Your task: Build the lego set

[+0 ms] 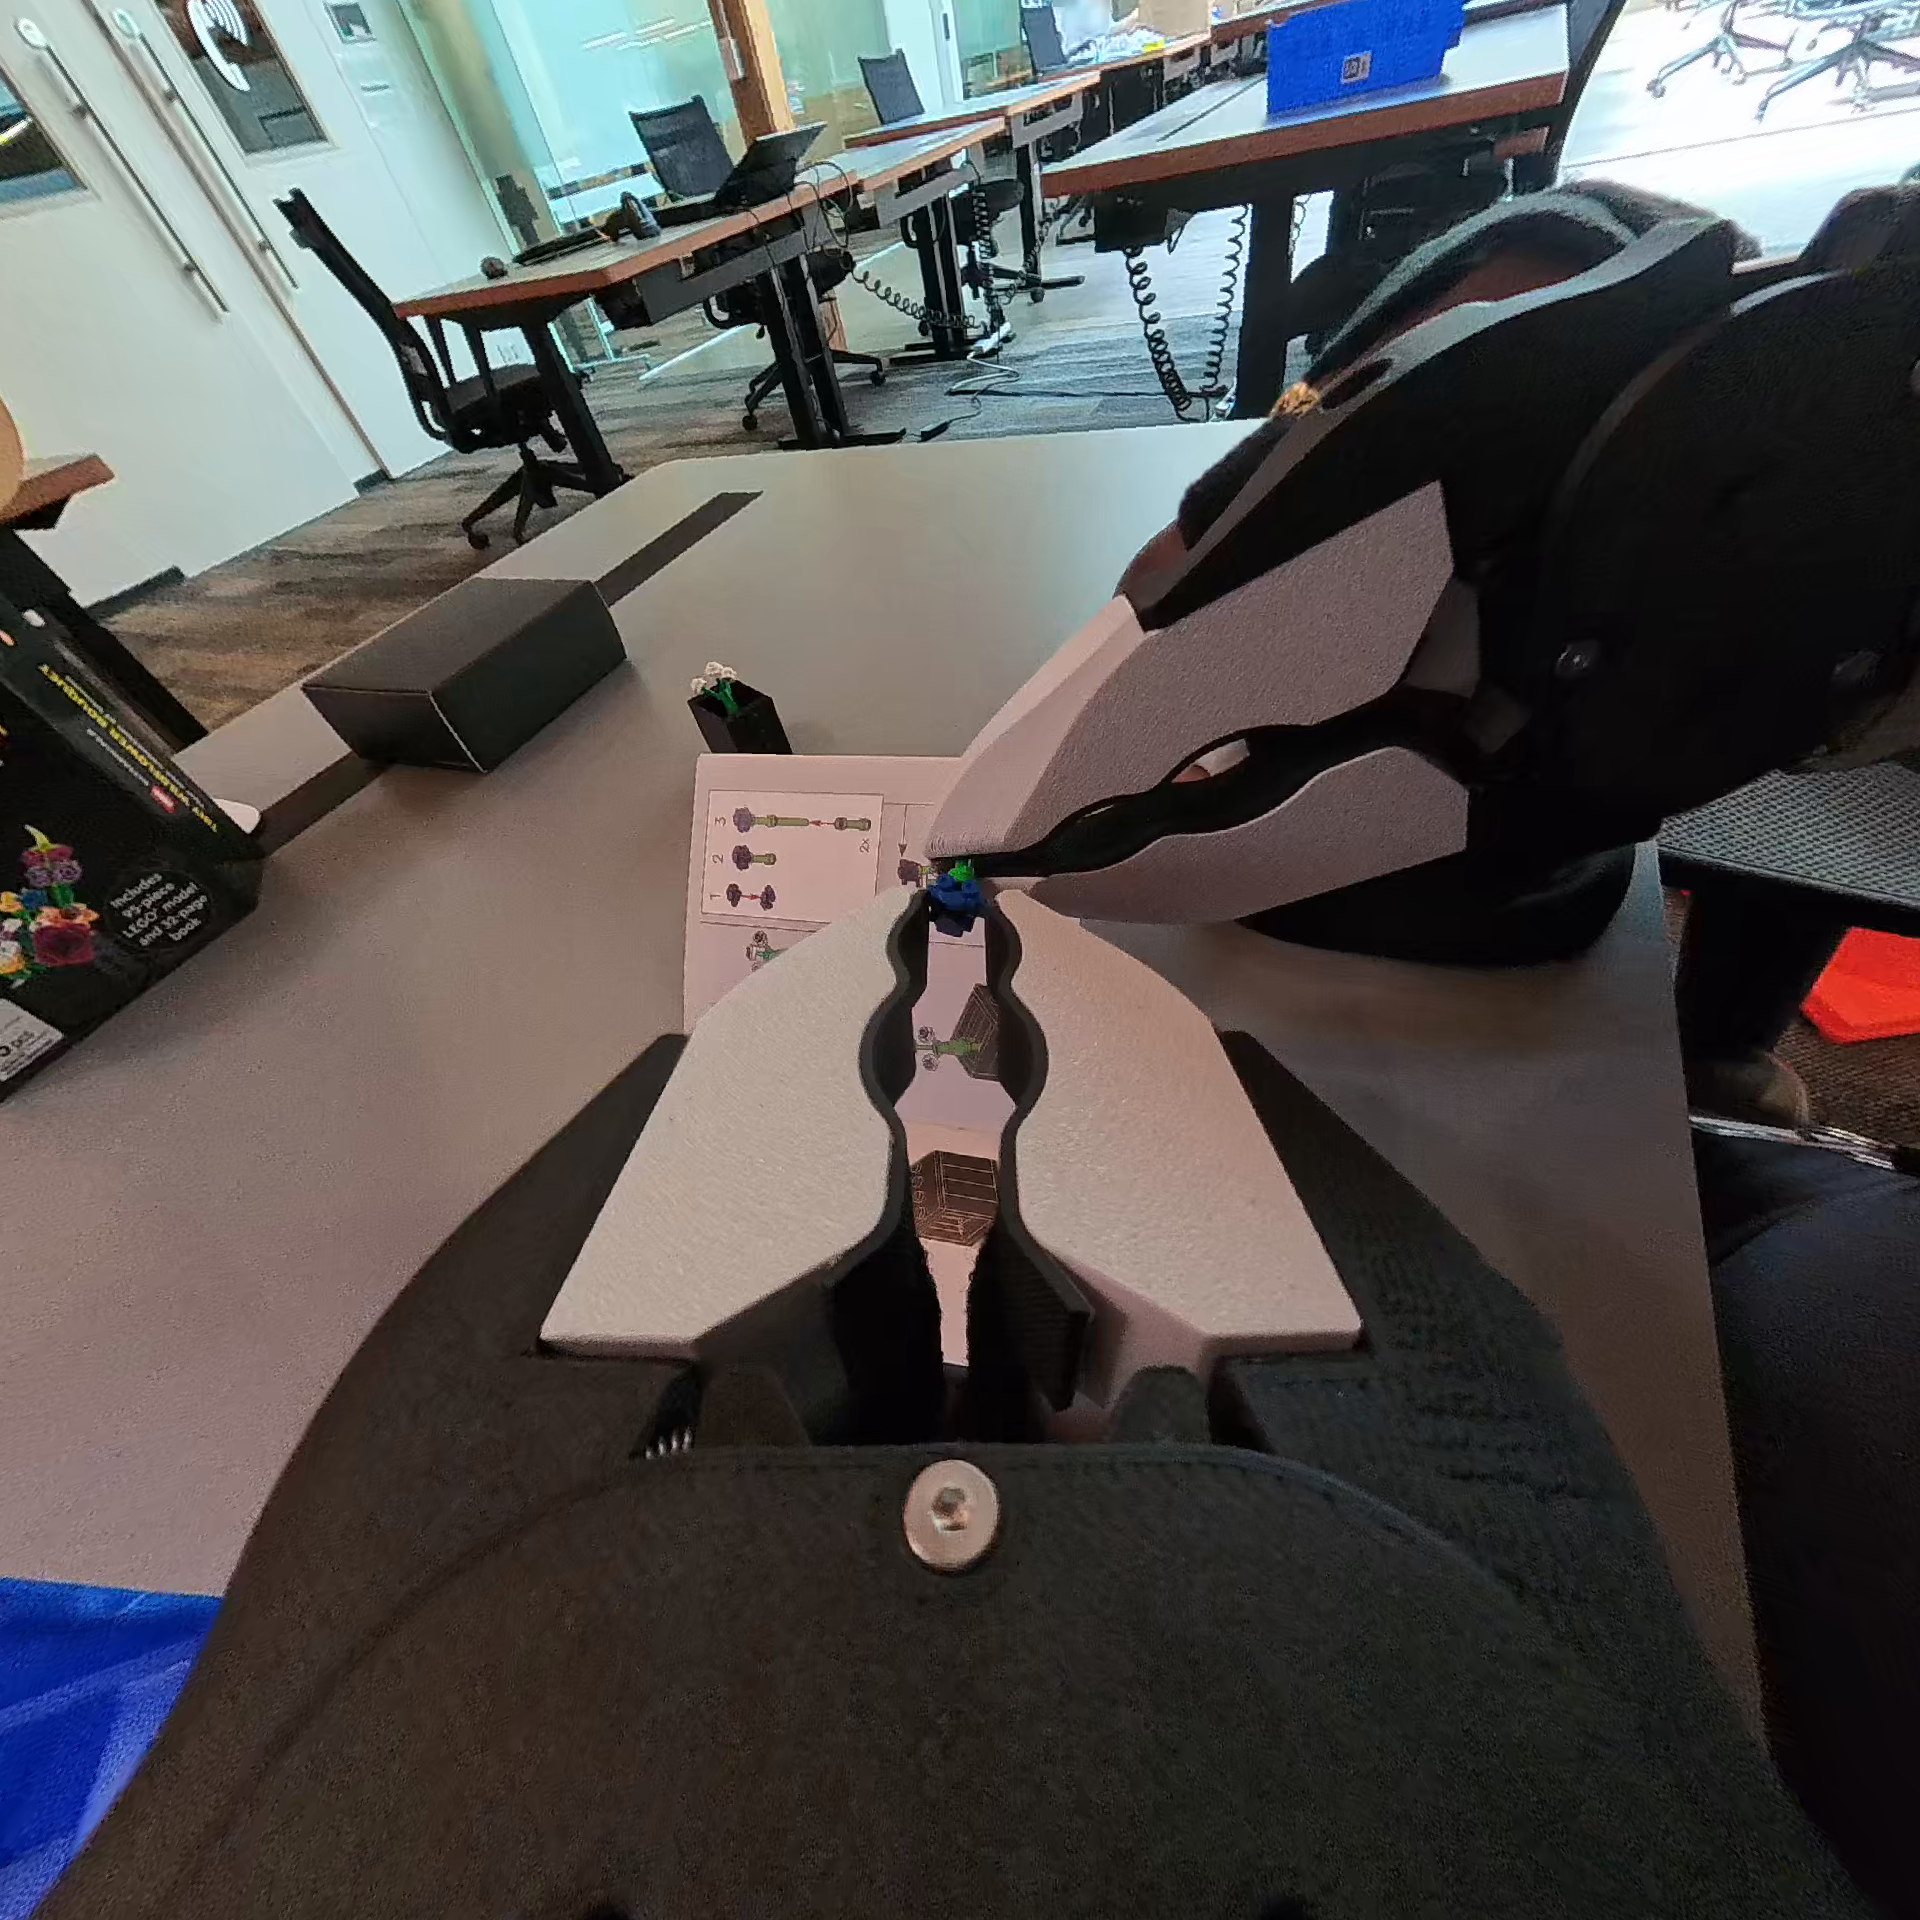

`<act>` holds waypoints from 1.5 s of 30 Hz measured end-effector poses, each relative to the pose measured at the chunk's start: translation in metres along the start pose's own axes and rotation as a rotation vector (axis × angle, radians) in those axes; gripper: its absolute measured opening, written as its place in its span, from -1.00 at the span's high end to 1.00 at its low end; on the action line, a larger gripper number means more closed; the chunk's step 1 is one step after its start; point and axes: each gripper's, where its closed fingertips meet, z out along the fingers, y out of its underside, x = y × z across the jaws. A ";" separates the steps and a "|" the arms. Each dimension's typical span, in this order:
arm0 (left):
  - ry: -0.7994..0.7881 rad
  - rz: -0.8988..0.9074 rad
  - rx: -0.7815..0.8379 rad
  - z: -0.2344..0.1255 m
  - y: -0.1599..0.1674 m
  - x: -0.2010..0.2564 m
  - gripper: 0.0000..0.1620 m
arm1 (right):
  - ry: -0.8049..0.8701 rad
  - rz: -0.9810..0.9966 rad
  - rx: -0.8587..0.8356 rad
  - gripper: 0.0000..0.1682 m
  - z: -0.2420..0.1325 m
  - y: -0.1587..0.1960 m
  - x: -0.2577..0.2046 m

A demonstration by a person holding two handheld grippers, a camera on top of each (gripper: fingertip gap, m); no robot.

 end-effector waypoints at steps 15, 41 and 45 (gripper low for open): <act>-0.020 -0.092 -0.048 0.004 0.008 0.003 0.88 | -0.010 -0.041 -0.076 0.97 0.003 0.003 -0.009; 0.001 -0.174 -0.146 0.008 0.019 0.010 0.89 | -0.014 -0.082 -0.043 0.97 0.000 0.001 -0.021; 0.007 -0.163 -0.151 0.008 0.022 0.012 0.88 | -0.056 -0.026 -0.016 0.97 0.000 0.002 -0.023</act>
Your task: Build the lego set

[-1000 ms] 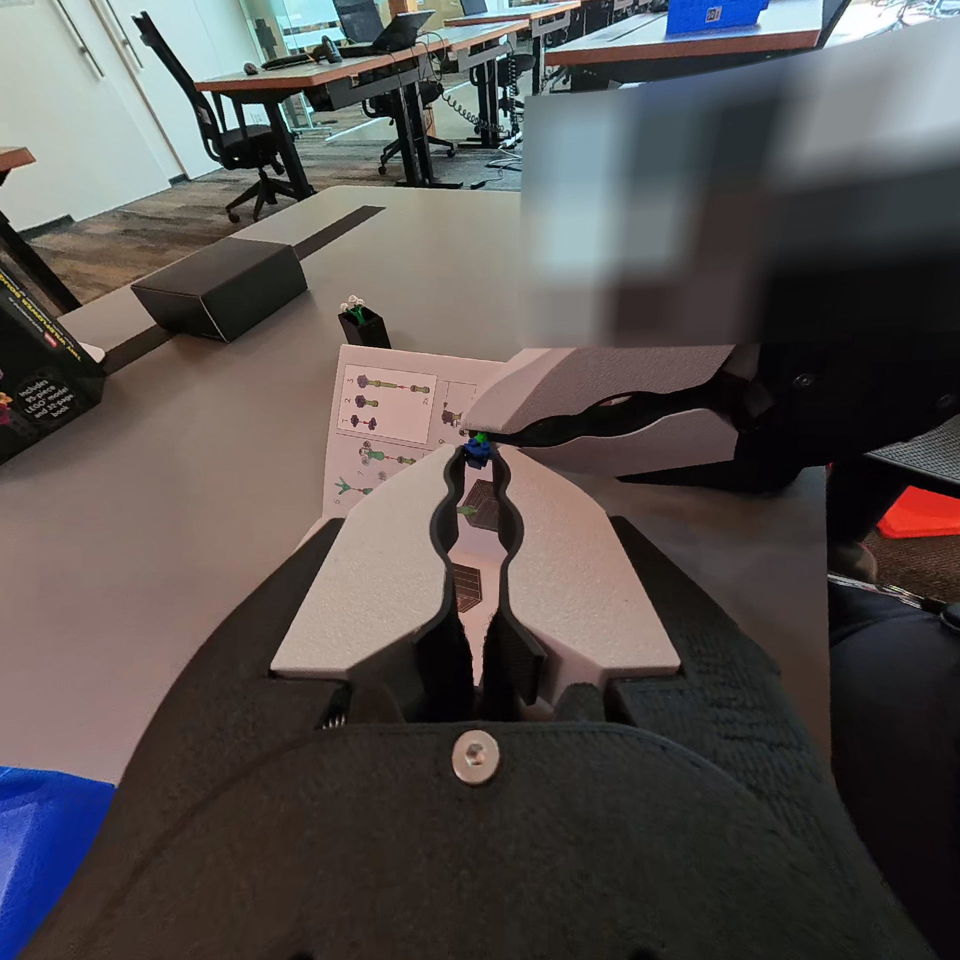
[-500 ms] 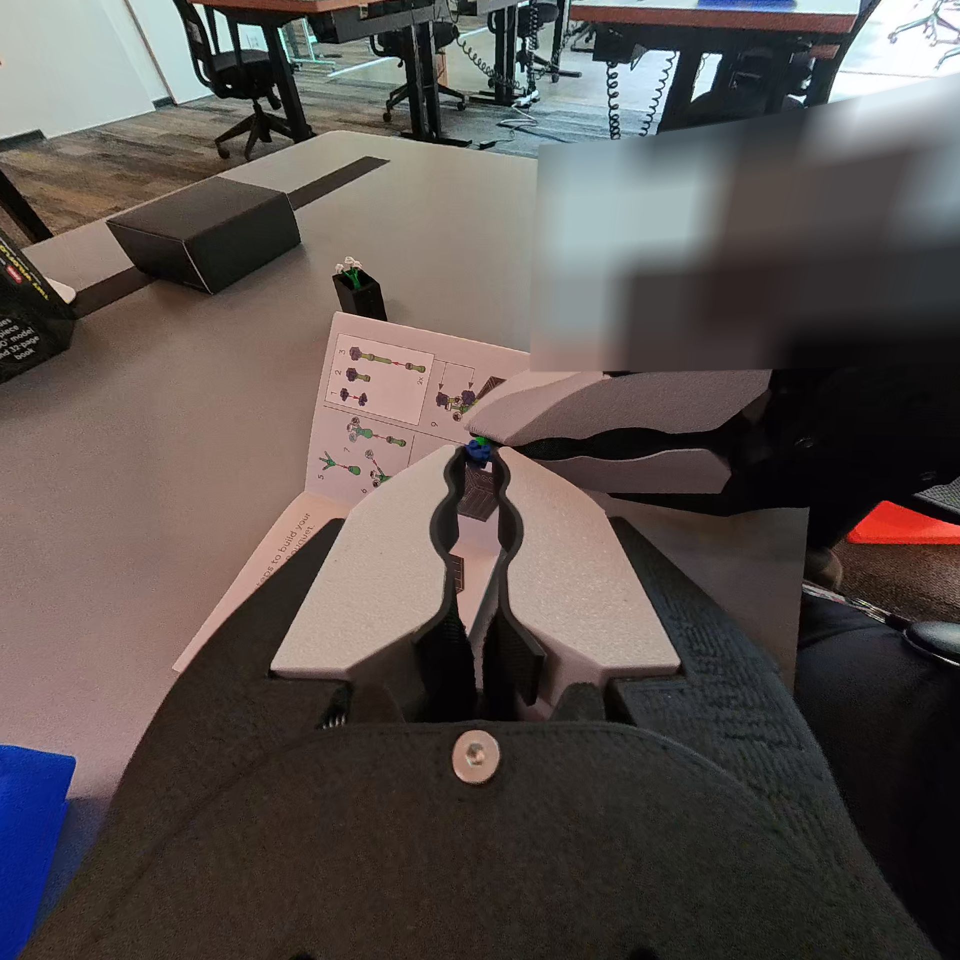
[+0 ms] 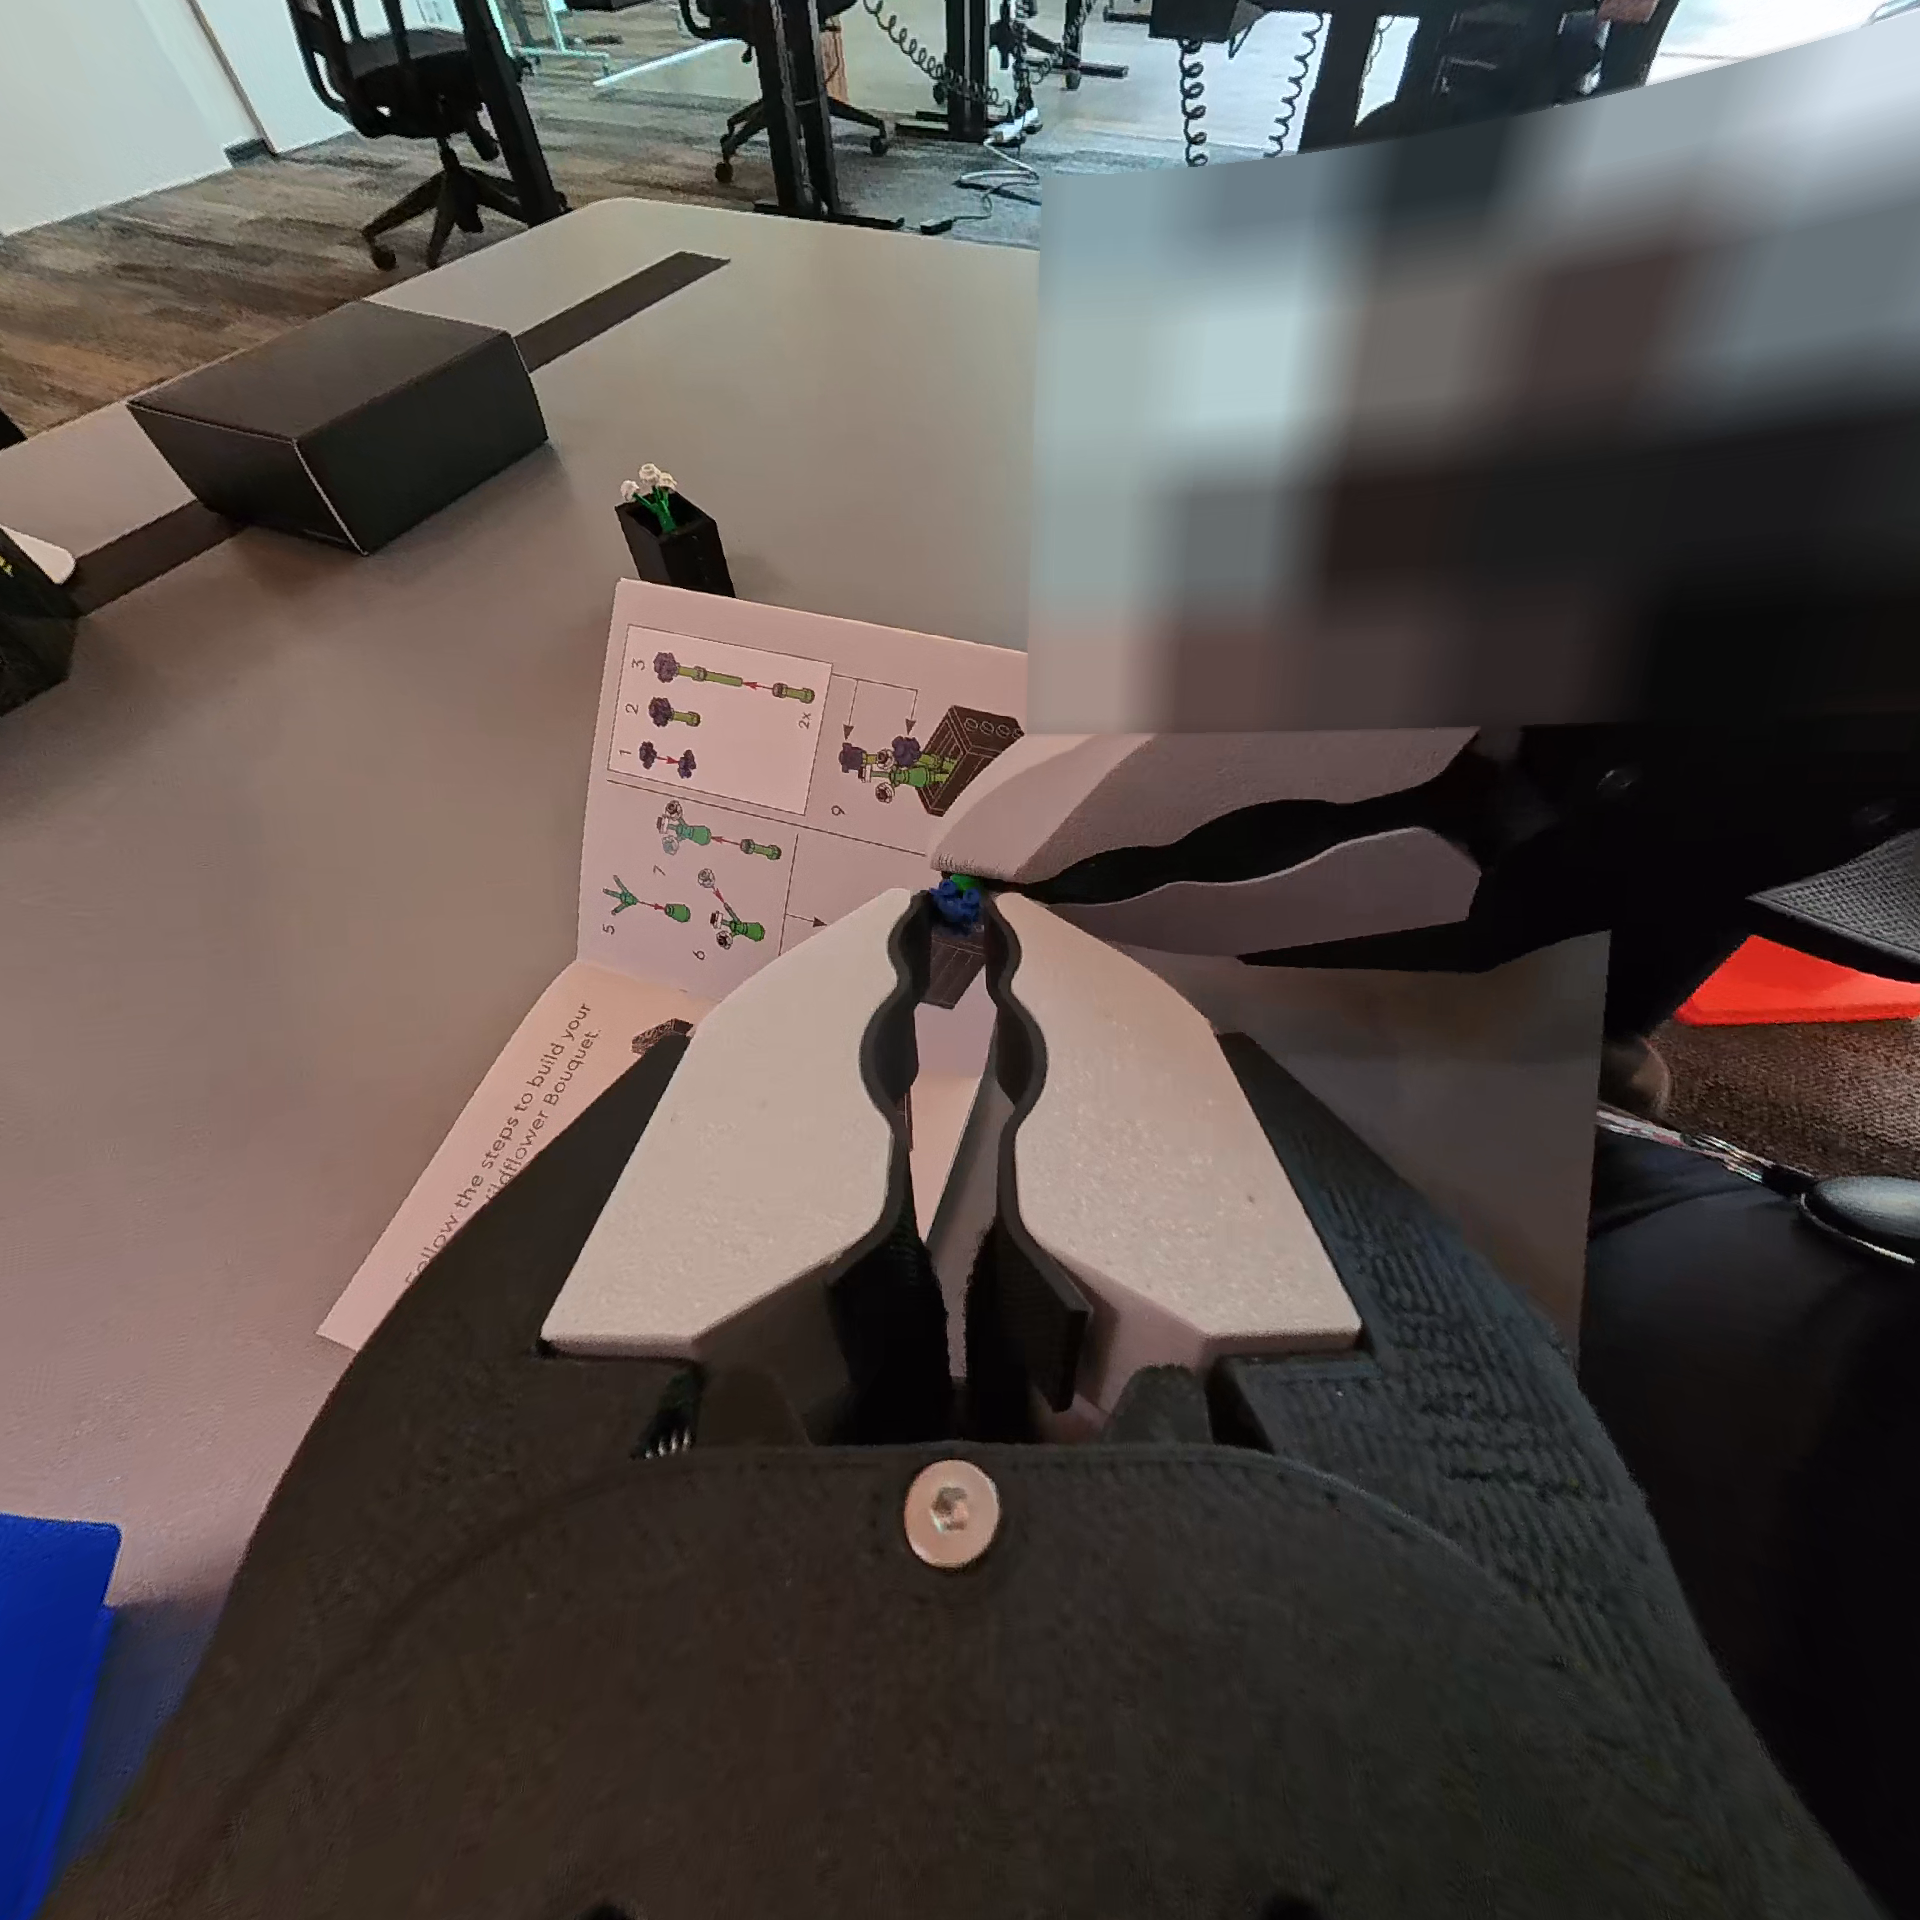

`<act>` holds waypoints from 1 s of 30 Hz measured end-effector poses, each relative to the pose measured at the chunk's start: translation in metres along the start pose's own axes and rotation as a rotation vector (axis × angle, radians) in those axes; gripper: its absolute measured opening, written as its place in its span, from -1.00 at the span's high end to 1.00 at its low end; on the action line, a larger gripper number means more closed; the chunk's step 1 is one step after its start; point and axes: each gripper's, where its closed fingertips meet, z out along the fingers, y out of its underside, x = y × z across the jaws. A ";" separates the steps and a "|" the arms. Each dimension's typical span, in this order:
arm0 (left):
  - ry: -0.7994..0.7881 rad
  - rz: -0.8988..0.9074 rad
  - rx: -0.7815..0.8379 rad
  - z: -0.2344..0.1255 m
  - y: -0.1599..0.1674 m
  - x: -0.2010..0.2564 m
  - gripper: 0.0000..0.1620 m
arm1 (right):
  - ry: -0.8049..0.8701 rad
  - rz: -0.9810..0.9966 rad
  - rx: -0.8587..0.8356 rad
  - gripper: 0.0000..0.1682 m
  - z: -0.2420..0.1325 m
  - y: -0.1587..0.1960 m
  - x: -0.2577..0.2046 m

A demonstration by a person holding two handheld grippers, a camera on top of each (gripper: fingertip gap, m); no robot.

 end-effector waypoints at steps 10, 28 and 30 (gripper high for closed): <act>0.037 0.018 0.043 0.000 -0.004 0.010 0.88 | -0.090 0.314 0.077 0.97 -0.011 0.006 0.001; 0.545 -0.708 0.854 -0.045 -0.099 0.026 0.88 | -0.213 2.111 1.442 0.97 -0.071 0.001 0.105; 0.555 -0.721 0.858 -0.043 -0.100 0.028 0.88 | -0.204 2.096 1.444 0.96 -0.071 -0.003 0.107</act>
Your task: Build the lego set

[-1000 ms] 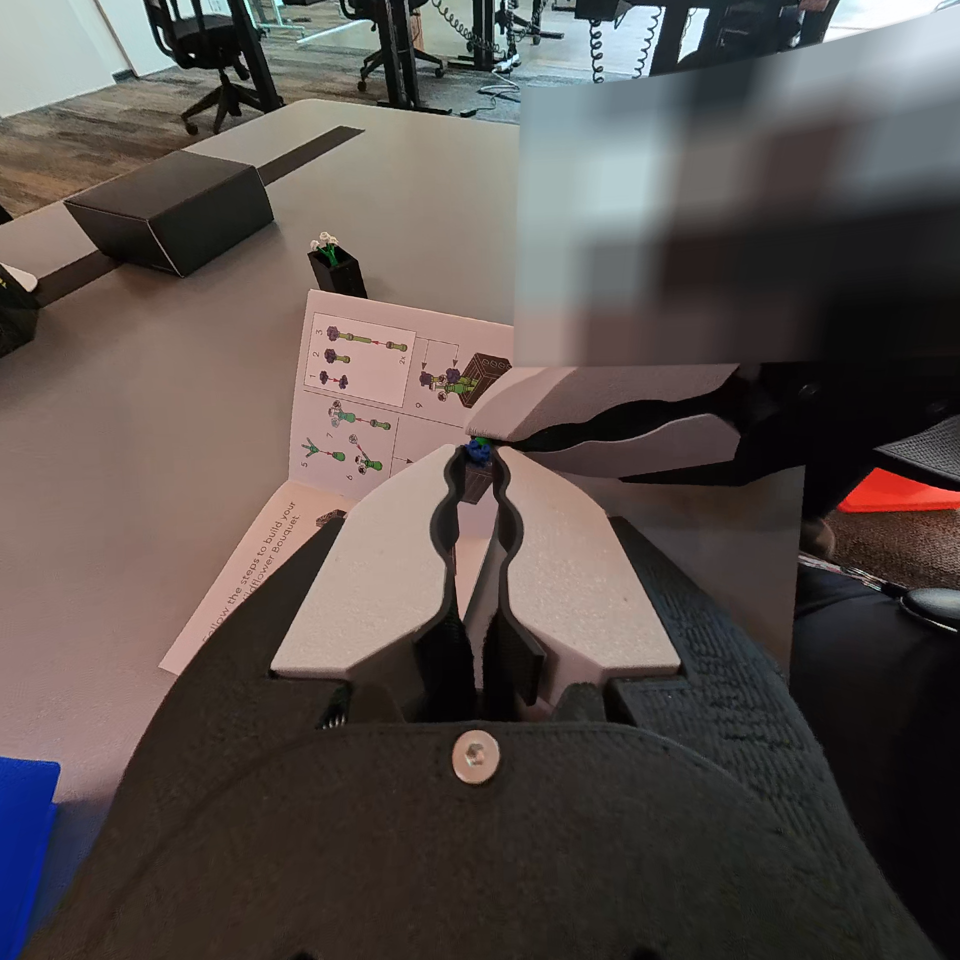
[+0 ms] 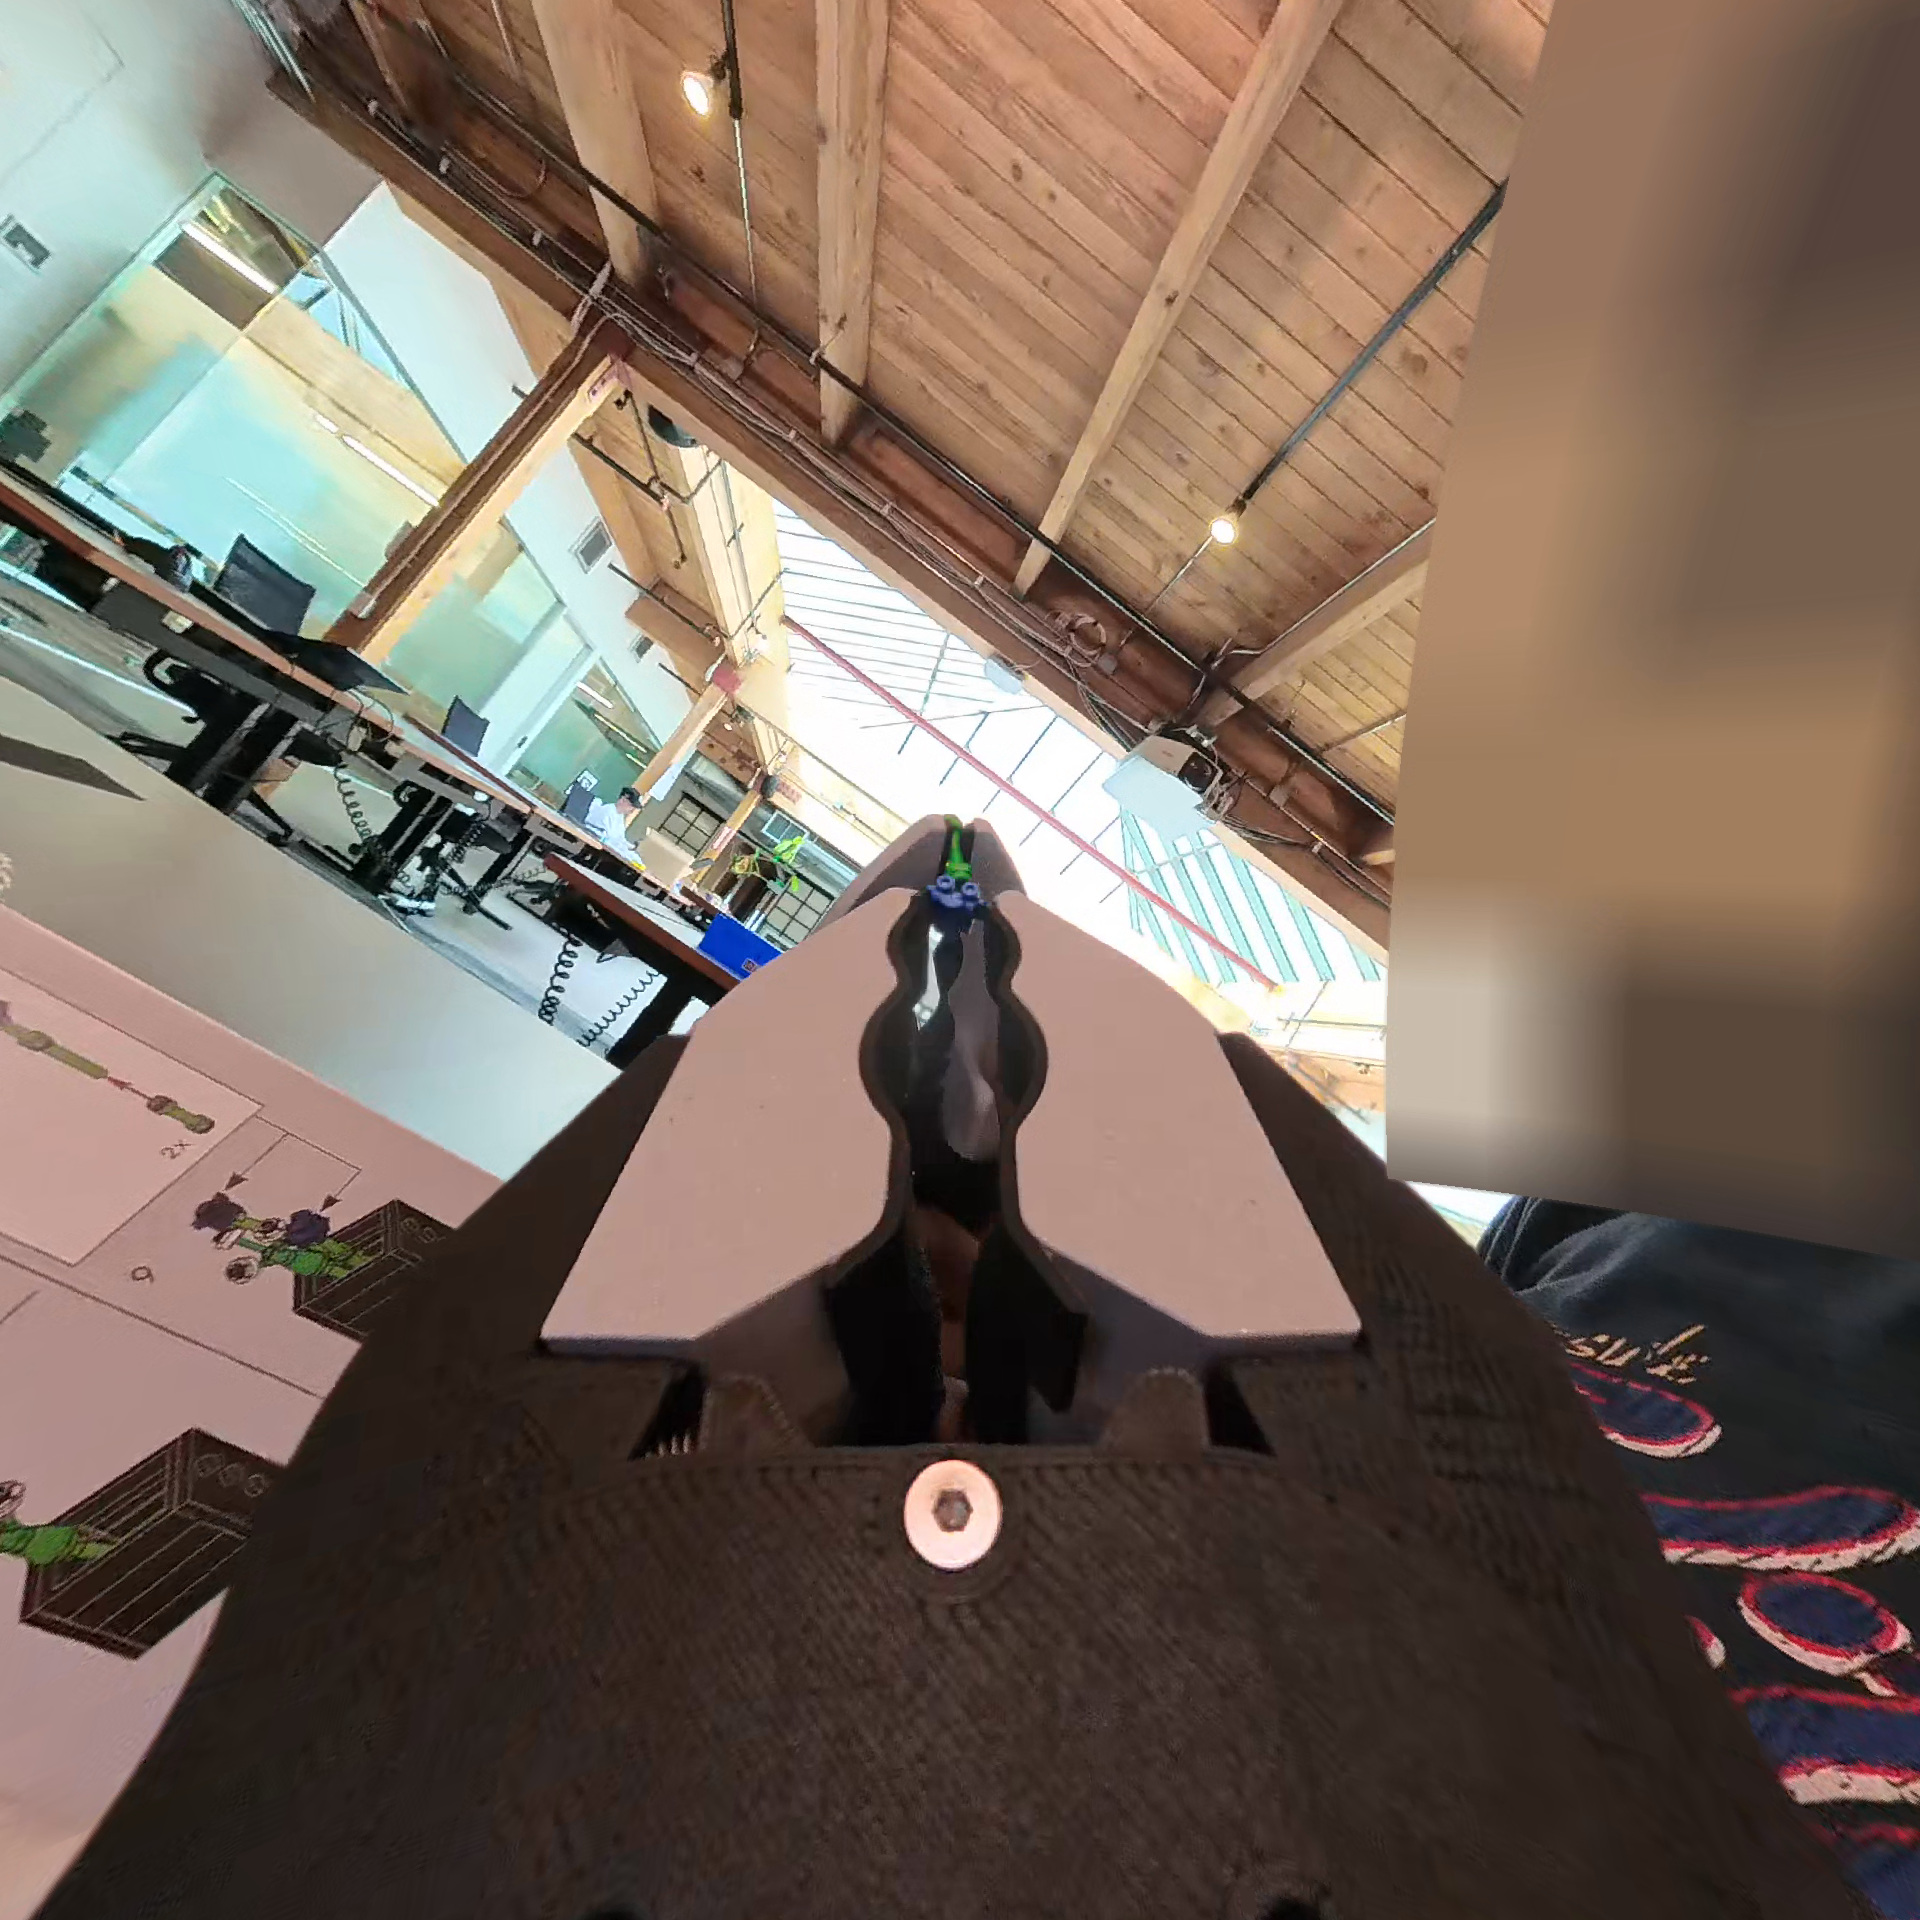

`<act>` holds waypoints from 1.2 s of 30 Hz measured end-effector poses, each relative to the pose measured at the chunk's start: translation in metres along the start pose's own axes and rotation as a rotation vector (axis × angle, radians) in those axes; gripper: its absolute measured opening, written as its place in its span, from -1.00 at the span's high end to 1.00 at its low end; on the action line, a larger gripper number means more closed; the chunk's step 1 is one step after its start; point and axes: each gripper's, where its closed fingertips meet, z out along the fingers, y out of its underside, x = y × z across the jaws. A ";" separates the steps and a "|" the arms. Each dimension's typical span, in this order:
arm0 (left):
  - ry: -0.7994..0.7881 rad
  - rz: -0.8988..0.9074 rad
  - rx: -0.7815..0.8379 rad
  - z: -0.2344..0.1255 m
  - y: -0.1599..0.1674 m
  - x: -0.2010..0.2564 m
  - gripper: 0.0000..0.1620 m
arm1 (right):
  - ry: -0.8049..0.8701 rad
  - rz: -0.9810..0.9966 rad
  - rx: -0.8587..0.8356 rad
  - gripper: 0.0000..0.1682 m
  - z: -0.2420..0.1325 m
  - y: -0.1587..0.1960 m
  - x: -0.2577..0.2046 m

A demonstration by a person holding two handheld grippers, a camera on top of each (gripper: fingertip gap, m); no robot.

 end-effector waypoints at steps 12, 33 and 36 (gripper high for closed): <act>-0.009 -0.013 -0.008 -0.001 0.001 0.001 0.89 | 0.041 -0.139 -0.097 0.96 0.003 0.011 -0.001; -0.203 0.154 -0.123 -0.001 0.000 0.002 0.89 | 0.082 -0.291 -0.196 0.96 0.001 0.015 -0.004; -0.205 0.167 -0.148 -0.001 0.001 0.003 0.89 | 0.069 -0.271 -0.206 0.96 0.001 0.015 -0.007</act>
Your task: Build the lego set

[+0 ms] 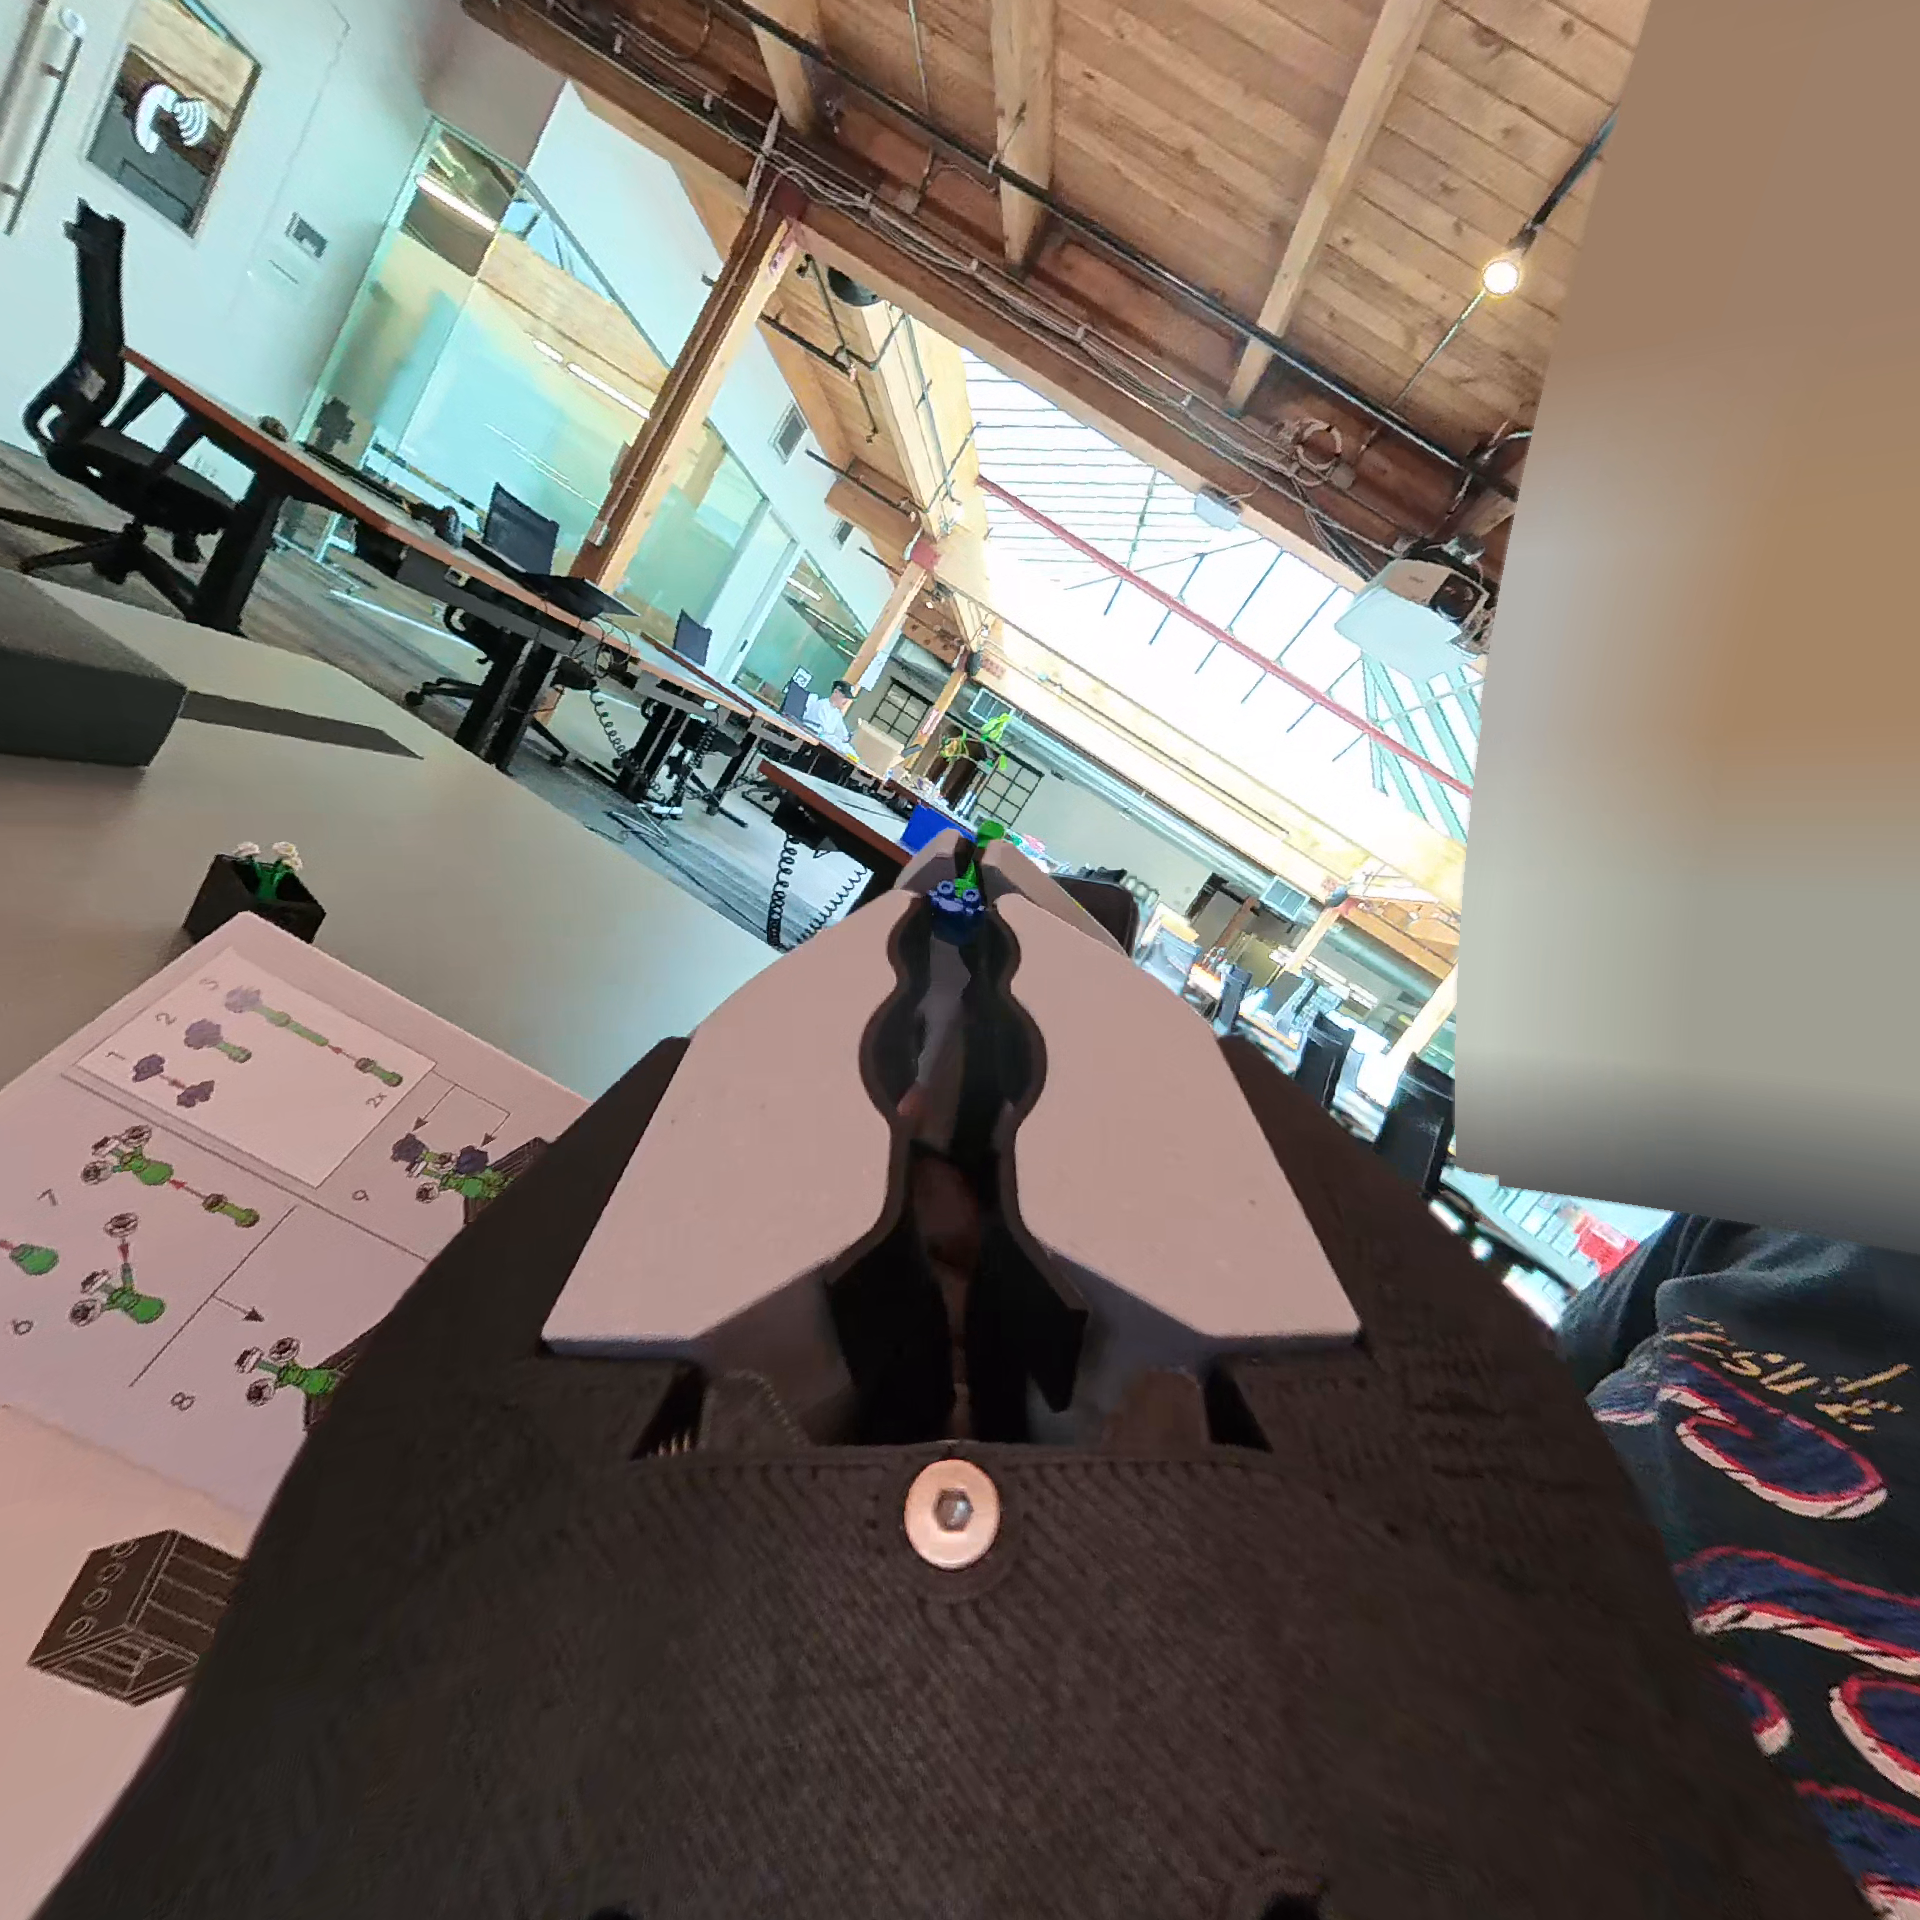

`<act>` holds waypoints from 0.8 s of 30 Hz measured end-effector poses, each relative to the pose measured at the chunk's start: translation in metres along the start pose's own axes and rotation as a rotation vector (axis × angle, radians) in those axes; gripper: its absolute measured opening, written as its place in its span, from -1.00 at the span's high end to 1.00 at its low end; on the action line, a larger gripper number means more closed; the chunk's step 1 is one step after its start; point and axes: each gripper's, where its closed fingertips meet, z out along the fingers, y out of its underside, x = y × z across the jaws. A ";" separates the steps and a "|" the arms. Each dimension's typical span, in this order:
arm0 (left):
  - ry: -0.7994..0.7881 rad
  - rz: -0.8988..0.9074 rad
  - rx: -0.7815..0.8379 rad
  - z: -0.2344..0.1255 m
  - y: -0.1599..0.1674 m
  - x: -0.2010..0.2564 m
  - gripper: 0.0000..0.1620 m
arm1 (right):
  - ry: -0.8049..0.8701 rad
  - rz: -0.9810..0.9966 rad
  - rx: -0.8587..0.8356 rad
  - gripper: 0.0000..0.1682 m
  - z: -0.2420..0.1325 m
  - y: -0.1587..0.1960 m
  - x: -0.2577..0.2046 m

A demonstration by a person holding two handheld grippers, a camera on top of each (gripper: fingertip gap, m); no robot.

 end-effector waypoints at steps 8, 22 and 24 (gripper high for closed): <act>0.002 0.138 -0.051 0.000 0.002 0.003 0.89 | -0.040 0.076 0.005 0.96 -0.002 0.002 -0.002; -0.044 0.221 -0.088 -0.005 0.009 -0.004 0.88 | 0.012 0.016 -0.055 0.96 -0.006 0.011 0.003; -0.047 0.198 -0.089 -0.005 0.010 -0.007 0.88 | 0.021 0.020 -0.067 0.96 -0.006 0.013 0.006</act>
